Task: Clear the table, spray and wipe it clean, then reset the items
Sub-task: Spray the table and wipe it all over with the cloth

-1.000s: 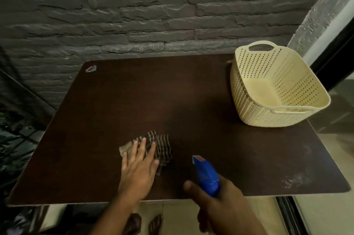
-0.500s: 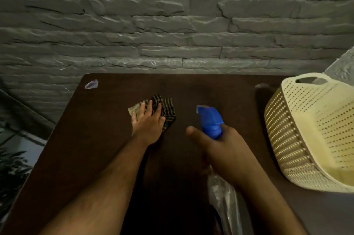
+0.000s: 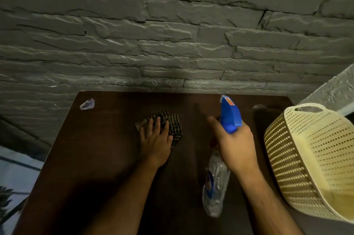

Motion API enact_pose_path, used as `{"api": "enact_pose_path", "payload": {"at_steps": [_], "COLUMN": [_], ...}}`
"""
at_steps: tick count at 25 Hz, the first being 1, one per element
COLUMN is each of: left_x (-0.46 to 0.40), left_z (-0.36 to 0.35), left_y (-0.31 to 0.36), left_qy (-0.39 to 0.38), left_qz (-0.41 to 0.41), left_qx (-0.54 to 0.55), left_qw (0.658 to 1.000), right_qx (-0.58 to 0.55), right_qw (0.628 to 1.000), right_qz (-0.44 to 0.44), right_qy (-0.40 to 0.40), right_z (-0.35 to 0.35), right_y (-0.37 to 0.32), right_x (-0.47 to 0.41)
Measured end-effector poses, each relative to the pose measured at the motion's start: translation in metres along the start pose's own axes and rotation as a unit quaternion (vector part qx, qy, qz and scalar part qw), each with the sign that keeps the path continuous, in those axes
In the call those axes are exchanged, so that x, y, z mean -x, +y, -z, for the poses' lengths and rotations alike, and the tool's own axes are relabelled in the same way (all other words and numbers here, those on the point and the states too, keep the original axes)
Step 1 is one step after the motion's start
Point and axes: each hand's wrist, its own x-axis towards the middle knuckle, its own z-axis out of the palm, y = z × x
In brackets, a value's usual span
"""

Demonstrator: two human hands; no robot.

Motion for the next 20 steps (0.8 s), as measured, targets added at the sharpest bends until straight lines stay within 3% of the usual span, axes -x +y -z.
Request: {"api": "enact_pose_path", "payload": {"at_steps": [9, 15, 20], "left_x": [0.124, 0.214, 0.271], "left_z": [-0.029, -0.055, -0.063], "left_y": [0.067, 0.093, 0.109], "left_qy": [-0.06, -0.032, -0.101], "left_qz": [-0.003, -0.041, -0.051], "left_qx": [-0.019, -0.021, 0.001], "left_qw": [0.998, 0.998, 0.994], "right_qx": [0.01, -0.062, -0.07], "right_qw": [0.999, 0.992, 0.99], "right_qz": [0.039, 0.036, 0.038], "right_qy": [-0.036, -0.101, -0.117], "right_z": [0.075, 0.146, 0.18], "right_y": [0.025, 0.05, 0.07], "right_x": [0.058, 0.103, 0.12]}}
